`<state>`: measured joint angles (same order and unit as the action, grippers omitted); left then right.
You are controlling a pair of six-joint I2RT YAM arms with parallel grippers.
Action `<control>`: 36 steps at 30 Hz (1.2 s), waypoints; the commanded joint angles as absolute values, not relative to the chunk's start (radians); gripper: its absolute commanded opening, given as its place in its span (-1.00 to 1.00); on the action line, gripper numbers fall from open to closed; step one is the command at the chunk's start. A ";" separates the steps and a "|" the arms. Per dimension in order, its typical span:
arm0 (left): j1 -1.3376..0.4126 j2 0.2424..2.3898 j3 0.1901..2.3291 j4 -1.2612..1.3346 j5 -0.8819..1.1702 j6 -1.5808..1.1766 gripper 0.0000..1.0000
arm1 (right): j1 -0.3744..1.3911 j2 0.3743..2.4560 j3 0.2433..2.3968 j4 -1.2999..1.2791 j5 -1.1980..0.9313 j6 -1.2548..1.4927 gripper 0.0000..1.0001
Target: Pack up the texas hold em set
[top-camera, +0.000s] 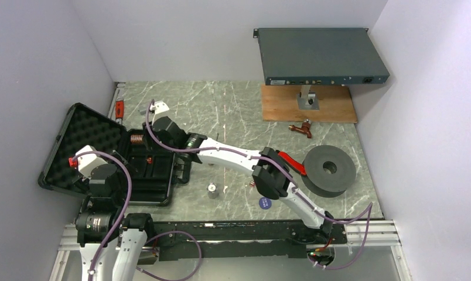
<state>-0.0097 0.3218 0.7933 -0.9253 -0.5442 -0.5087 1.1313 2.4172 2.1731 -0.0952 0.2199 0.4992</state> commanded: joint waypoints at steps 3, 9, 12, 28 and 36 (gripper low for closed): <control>-0.003 0.347 0.807 -0.891 -0.540 -0.477 0.87 | 1.132 2.211 2.041 -0.054 0.299 0.433 -0.09; 0.035 0.361 0.805 -0.879 -0.496 -0.449 0.89 | 1.131 1.982 1.781 -0.005 0.396 0.391 -0.06; 0.036 0.373 0.797 -0.851 -0.395 -0.391 0.94 | 1.129 1.884 1.687 -0.033 0.469 0.400 0.08; 0.029 0.484 0.749 -0.662 0.126 -0.209 0.93 | 1.088 1.377 1.184 -0.094 0.617 0.443 1.00; -0.087 0.637 0.731 -0.622 0.350 -0.276 0.70 | 0.889 1.094 0.978 -0.168 0.453 0.550 0.99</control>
<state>-0.0200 0.5804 0.7486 -0.6895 0.1894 -0.2531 0.9855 1.2179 1.0340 -0.1375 0.5407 0.4831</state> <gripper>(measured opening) 0.880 0.994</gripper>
